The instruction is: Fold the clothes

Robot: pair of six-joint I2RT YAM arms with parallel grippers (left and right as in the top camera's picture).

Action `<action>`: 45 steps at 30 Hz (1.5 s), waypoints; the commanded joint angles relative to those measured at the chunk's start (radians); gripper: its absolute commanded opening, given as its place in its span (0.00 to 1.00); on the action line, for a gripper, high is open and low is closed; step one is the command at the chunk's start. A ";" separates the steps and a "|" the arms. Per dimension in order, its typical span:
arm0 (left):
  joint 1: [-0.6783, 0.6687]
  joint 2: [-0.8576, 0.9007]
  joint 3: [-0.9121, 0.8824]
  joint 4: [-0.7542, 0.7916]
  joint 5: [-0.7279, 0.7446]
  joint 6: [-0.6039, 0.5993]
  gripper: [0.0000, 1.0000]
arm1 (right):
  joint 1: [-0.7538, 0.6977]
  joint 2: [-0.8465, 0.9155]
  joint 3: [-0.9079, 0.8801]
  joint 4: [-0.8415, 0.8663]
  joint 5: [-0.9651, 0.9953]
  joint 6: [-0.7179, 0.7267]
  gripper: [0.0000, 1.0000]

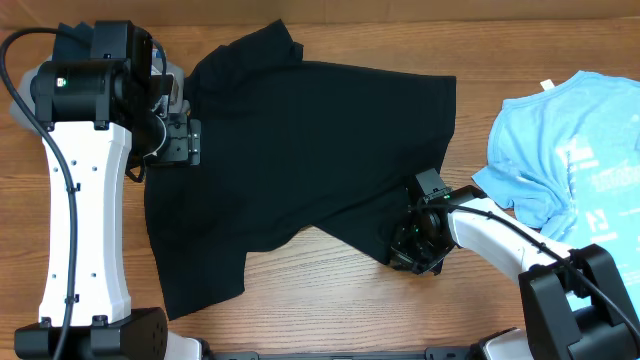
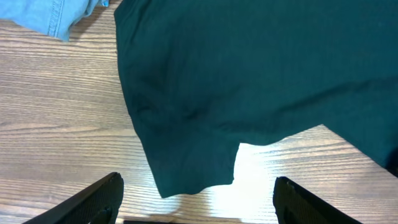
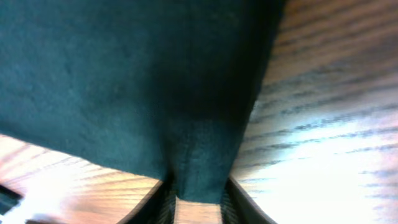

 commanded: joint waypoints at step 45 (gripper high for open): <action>0.169 -0.248 -0.791 0.249 0.166 -0.131 0.65 | -0.258 -0.447 0.189 -0.412 0.377 0.020 0.04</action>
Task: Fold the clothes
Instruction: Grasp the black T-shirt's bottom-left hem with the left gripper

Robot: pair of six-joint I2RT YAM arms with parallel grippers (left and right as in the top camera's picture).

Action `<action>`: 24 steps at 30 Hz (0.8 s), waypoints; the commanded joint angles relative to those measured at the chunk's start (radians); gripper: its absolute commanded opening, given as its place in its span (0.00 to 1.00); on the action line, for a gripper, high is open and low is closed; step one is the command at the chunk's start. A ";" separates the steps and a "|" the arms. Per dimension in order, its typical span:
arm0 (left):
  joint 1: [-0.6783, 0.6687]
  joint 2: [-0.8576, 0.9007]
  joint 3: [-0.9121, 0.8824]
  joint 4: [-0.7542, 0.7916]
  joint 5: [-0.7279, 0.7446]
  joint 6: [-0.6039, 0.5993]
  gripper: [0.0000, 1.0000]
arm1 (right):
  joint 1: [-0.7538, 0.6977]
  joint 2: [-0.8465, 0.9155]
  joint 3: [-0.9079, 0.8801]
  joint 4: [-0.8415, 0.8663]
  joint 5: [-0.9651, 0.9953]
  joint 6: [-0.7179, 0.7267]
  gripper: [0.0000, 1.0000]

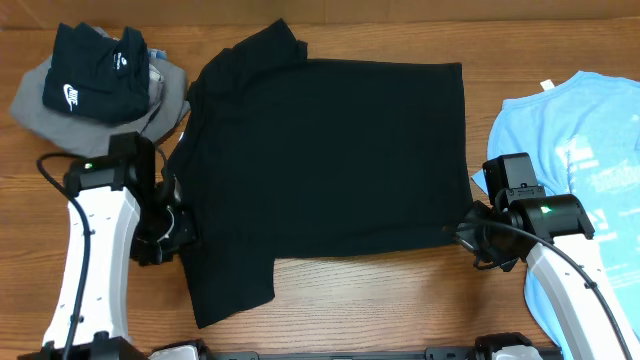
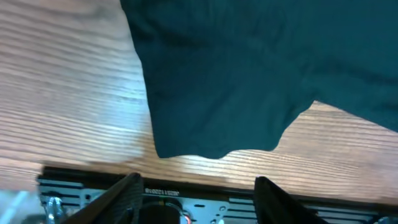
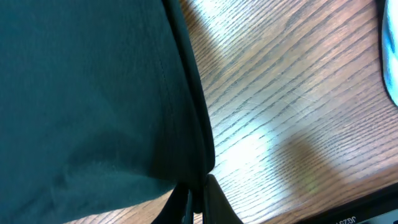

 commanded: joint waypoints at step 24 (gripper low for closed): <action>0.008 -0.012 -0.520 0.377 0.139 -0.282 0.79 | -0.002 -0.010 0.018 0.041 0.016 -0.002 0.05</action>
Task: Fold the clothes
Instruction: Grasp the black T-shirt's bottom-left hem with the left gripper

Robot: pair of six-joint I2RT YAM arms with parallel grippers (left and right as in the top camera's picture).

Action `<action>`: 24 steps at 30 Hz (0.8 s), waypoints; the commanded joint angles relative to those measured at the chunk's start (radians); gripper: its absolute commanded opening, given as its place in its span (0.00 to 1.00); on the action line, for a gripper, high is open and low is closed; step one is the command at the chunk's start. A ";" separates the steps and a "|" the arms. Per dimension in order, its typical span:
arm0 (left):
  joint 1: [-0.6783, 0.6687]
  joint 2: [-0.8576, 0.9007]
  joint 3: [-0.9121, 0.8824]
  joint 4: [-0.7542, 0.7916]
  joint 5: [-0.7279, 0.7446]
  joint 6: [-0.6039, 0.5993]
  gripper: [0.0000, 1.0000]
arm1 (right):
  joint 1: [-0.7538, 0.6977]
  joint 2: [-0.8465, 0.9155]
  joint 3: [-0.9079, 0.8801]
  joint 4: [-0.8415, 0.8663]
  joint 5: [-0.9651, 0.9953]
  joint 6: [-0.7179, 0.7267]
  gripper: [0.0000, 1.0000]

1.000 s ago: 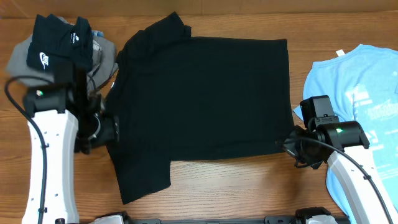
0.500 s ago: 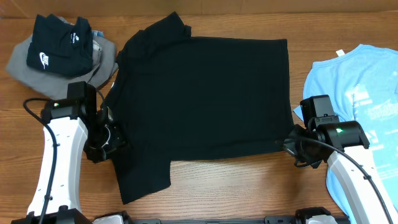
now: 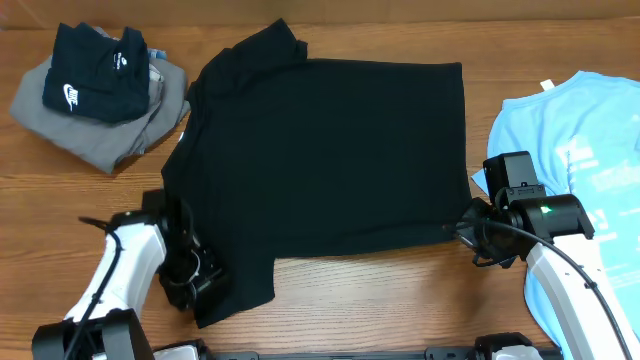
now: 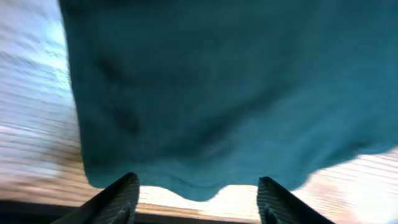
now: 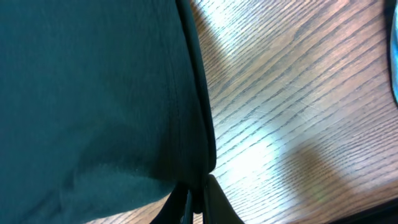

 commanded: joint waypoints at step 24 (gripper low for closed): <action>0.005 -0.010 -0.076 0.039 -0.005 -0.023 0.04 | -0.002 -0.010 0.019 0.017 0.037 -0.002 0.05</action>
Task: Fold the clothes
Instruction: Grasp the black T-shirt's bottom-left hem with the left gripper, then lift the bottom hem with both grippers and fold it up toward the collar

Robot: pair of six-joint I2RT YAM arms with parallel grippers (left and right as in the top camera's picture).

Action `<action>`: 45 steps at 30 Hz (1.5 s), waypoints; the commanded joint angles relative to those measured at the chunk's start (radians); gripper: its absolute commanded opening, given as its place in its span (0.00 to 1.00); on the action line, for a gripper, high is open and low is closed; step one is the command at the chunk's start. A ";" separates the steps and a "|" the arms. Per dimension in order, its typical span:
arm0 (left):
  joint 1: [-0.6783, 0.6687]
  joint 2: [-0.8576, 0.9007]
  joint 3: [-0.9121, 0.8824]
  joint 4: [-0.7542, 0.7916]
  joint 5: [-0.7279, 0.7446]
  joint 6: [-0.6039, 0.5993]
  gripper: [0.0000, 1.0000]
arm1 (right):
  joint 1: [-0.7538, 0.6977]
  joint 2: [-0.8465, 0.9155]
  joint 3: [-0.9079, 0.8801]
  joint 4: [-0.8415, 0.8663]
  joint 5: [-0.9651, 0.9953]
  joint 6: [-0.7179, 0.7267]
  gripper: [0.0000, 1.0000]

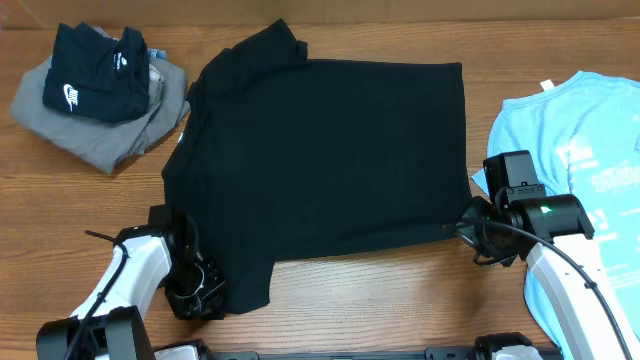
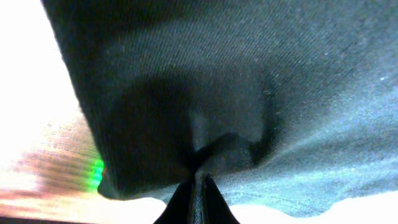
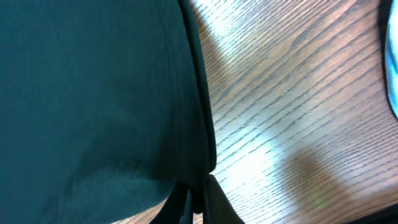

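A black T-shirt (image 1: 330,150) lies spread flat on the wooden table (image 1: 360,300). My left gripper (image 1: 205,295) is at the shirt's near left corner, shut on a pinch of its hem (image 2: 205,149). At the shirt's near right corner my right gripper (image 1: 462,232) is shut on the edge of the cloth (image 3: 199,155). In both wrist views the dark fabric fills most of the frame above the closed fingers.
A light blue T-shirt (image 1: 575,140) lies at the right edge of the table. At the far left corner sits a pile of folded clothes (image 1: 95,90), a dark Nike garment on top of grey ones. Bare wood runs along the near edge.
My left gripper was open at the shirt's near left hem; now it is shut on that hem. The right gripper and the shirt have stayed put.
First the shirt lay skewed, my right gripper shut on its near right corner and my left open by the far left. Then the shirt was stretched square, the left arm lower. Then the left was open at the near left hem, now shut on it.
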 commanded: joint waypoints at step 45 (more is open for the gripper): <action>0.005 -0.355 0.252 0.260 0.307 0.136 0.04 | -0.013 0.098 0.017 0.118 -0.007 0.106 0.08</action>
